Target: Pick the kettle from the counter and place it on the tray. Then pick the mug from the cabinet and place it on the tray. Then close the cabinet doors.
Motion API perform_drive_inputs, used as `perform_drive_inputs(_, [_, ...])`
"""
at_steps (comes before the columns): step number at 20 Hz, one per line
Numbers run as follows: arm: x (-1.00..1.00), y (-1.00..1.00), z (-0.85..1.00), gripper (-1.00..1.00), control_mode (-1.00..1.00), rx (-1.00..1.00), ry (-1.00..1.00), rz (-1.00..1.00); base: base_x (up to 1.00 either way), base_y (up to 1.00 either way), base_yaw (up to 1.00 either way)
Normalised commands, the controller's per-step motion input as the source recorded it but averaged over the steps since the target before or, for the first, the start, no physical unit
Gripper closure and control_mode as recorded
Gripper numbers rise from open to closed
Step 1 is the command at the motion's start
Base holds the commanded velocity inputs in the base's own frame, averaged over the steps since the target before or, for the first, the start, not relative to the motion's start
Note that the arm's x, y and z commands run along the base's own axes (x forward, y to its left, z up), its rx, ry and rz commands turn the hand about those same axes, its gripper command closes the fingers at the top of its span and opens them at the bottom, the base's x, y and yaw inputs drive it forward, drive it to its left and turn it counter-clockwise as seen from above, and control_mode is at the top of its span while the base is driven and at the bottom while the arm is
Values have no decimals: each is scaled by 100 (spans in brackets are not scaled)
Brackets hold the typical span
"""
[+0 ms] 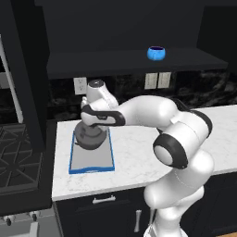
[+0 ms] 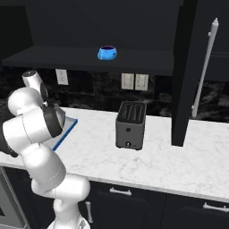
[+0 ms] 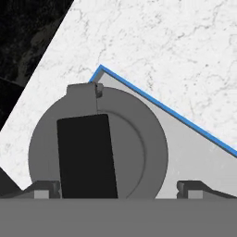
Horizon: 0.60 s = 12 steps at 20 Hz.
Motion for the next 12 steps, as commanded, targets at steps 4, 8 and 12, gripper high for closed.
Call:
perform_drive_inputs(4, [2,-14,0,-100,-100,-1,1,0,0,0,0])
perform_drive_inputs(8, [14,-1,-3,-100,-100,-3,3,0,0,0,0])
perform_drive_inputs(12, [21,1,0,-100,-100,-3,0,0,0,0,0])
